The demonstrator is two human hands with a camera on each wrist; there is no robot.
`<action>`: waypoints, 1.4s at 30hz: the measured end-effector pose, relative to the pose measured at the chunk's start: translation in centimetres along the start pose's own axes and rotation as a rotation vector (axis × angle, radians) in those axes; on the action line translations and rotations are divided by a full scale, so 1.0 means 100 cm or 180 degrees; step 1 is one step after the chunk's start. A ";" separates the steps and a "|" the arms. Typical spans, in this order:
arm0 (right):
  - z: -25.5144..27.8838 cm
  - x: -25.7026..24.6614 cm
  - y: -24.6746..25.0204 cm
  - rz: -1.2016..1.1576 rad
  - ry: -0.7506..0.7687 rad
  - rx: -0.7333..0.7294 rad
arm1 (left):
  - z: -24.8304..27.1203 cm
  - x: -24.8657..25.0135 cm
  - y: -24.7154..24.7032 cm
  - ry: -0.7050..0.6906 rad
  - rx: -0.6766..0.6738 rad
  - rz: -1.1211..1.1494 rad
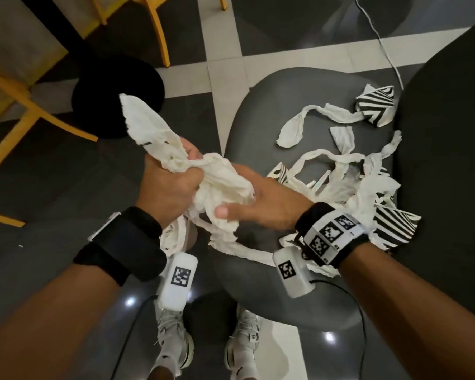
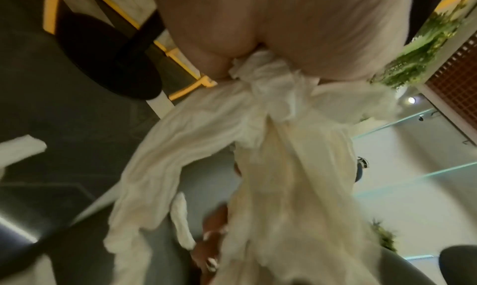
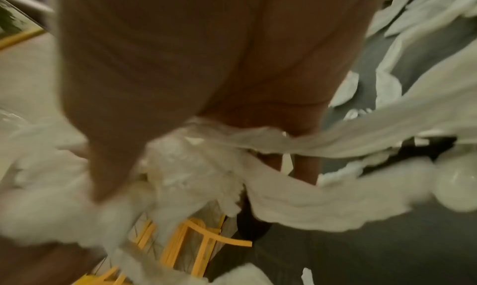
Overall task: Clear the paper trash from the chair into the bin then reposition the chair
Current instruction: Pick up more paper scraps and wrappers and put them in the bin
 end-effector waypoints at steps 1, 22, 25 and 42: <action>-0.007 0.002 -0.007 0.0330 -0.0004 -0.0039 | -0.003 -0.003 0.016 0.0026 0.0170 -0.0002; -0.174 0.016 -0.225 -0.1932 -0.1847 0.0058 | 0.018 -0.238 0.167 0.1731 -0.1469 -0.1374; -0.201 0.066 -0.258 -0.1185 -0.2088 0.0263 | 0.020 -0.289 0.186 0.1602 -0.1384 -0.1632; -0.265 0.106 -0.304 0.1029 -0.2182 0.0046 | 0.032 -0.396 0.245 0.2541 -0.1104 -0.0996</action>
Point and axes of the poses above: each hand's wrist, its own z-axis away from the middle knuckle, its own y-axis out of the back of the hand, x = y × z, the point moved 2 cm from there along -z, towards the middle knuckle, and after that the axes turned 3 degrees about x, right-handed, at the moved point
